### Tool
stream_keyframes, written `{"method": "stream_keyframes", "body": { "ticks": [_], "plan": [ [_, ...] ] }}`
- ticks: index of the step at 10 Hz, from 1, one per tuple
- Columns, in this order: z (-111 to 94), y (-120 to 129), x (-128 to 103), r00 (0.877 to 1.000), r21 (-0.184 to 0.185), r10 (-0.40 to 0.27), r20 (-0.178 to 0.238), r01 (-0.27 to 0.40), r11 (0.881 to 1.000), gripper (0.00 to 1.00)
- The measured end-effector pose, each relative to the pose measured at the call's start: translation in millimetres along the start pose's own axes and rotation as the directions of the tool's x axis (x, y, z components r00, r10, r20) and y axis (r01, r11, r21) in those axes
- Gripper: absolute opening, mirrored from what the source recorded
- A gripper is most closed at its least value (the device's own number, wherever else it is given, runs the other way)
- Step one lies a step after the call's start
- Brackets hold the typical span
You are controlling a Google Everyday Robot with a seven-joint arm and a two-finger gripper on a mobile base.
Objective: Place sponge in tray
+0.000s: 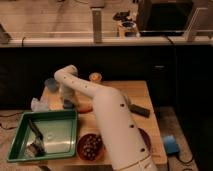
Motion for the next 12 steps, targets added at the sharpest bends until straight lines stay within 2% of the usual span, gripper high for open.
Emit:
{"method": "stream_keyframes", "body": {
  "ticks": [3,5,7,8,12],
  "plan": [
    [-4.7,1.7,0.9,1.000,-0.001,0.002,-0.001,-0.002,1.000,0.24],
    [-4.9,0.5,-0.1,1.000,-0.001,0.000,0.000,0.000,1.000,0.06],
    [-6.4,-0.7,-1.3,1.000,0.004,-0.005,-0.004,0.005,1.000,0.05],
    [-14.6,-2.3,-2.1,1.000,0.025,-0.019,-0.018,0.019,0.999,0.01],
    [-68.7,-9.2,-5.8,0.991,0.077,-0.118,-0.054,0.122,0.990,0.00]
  ]
}}
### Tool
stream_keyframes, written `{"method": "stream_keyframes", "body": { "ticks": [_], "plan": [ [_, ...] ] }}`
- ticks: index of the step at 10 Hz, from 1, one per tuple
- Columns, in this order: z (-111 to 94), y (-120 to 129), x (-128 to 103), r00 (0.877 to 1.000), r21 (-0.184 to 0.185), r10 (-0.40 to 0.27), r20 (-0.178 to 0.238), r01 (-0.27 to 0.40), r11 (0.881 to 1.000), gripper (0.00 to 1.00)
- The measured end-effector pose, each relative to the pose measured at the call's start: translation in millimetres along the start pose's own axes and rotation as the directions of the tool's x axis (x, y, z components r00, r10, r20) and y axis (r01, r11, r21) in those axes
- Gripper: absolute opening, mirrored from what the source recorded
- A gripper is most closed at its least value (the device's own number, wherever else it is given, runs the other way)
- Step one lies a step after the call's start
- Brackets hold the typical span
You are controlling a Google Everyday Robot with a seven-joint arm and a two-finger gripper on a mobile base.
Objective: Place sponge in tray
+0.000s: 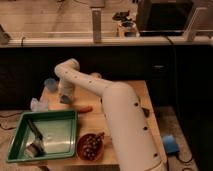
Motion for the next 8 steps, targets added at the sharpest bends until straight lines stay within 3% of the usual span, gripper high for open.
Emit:
{"method": "stream_keyframes", "body": {
  "ticks": [1,4,7,8],
  "plan": [
    [-5.8,-2.3,-0.5,1.000,0.010,-0.024,0.001,0.024,1.000,0.00],
    [-30.7,-7.5,-9.7,0.990,0.105,-0.132,0.040,0.127,0.986,0.00],
    [-47.4,-11.9,-54.6,0.964,0.139,-0.253,0.084,0.240,0.961,0.00],
    [-53.0,-10.5,-74.1,0.949,0.146,-0.298,0.105,0.282,0.948,0.00]
  ]
}}
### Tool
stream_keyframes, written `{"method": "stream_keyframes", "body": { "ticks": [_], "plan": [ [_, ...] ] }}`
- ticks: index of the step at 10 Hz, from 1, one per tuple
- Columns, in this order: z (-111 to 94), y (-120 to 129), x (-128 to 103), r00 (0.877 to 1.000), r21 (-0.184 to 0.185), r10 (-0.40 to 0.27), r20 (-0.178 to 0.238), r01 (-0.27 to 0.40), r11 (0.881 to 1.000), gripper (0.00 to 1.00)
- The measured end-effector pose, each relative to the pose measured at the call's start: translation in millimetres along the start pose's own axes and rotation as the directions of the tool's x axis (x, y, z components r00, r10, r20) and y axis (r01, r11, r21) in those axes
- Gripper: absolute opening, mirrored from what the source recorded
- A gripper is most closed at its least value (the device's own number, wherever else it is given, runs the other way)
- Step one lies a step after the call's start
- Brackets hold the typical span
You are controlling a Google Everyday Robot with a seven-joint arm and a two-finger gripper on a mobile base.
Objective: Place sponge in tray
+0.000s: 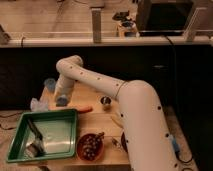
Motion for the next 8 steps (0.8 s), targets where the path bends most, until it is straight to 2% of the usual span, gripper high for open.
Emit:
{"method": "stream_keyframes", "body": {
  "ticks": [1,3,4,5,6,7,8],
  "plan": [
    [1.4,-9.9,-27.8,0.996,-0.002,-0.081,0.044,0.081,0.997,0.00],
    [8.7,-20.9,-62.6,0.974,0.008,-0.194,0.117,0.195,0.981,0.00],
    [14.2,-23.3,-77.3,0.954,0.014,-0.254,0.159,0.255,0.967,0.01],
    [25.0,-29.4,-88.1,0.933,0.023,-0.303,0.194,0.304,0.952,0.09],
    [34.4,-34.2,-91.9,0.919,0.035,-0.332,0.215,0.332,0.943,0.17],
    [44.0,-40.3,-96.2,0.908,0.050,-0.348,0.234,0.347,0.937,0.29],
    [51.9,-40.5,-100.0,0.903,0.053,-0.350,0.249,0.348,0.936,0.39]
  ]
}}
